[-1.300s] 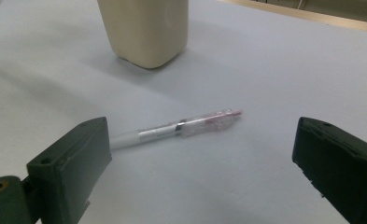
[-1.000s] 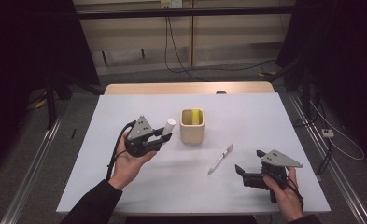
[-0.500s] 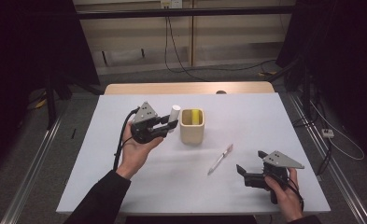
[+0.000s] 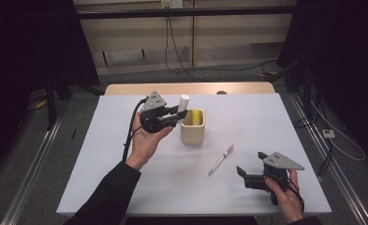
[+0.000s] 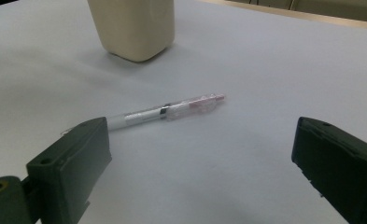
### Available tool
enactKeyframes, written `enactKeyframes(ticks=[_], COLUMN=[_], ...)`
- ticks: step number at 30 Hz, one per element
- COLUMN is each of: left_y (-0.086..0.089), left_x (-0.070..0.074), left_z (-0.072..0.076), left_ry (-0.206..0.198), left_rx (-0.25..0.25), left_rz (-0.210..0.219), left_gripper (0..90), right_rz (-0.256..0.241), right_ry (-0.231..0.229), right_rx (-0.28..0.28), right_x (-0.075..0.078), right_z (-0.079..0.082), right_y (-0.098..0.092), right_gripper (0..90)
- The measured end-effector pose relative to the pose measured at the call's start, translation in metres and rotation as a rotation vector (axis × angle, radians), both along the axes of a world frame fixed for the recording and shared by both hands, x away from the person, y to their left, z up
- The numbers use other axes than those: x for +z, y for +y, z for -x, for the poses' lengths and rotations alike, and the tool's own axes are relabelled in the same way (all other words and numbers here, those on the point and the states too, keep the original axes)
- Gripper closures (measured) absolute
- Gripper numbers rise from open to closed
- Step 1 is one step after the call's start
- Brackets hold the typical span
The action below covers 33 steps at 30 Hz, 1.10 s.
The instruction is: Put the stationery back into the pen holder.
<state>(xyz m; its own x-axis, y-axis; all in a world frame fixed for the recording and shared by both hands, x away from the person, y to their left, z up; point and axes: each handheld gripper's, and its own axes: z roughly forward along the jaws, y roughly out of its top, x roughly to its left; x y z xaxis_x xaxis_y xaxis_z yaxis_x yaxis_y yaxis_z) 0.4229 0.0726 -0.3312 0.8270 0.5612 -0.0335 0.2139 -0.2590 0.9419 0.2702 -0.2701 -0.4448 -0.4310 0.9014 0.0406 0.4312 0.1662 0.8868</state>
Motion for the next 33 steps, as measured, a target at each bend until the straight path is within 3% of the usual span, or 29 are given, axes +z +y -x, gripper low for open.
enactKeyframes(ticks=[12, 19, 25, 33], left_y=[-0.012, -0.015, -0.017, -0.021], left_x=[0.004, -0.007, -0.015, -0.025], left_z=[-0.010, -0.019, -0.024, -0.035], left_ry=[-0.014, 0.008, -0.006, 0.015], left_rx=[0.013, 0.021, 0.037, 0.034], left_rz=[0.011, 0.009, 0.002, 0.012], left_gripper=[70.7, 70.7, 70.7, 70.7], right_rz=[0.001, 0.001, -0.006, -0.002], right_ry=[0.003, 0.002, 0.006, 0.004], right_rx=[0.004, 0.005, 0.008, 0.014], right_x=[-0.001, 0.000, -0.001, -0.001], right_z=[0.000, 0.000, 0.000, 0.000], right_y=[0.000, 0.000, 0.001, 0.001], right_gripper=[4.4, 4.4, 4.3, 4.3])
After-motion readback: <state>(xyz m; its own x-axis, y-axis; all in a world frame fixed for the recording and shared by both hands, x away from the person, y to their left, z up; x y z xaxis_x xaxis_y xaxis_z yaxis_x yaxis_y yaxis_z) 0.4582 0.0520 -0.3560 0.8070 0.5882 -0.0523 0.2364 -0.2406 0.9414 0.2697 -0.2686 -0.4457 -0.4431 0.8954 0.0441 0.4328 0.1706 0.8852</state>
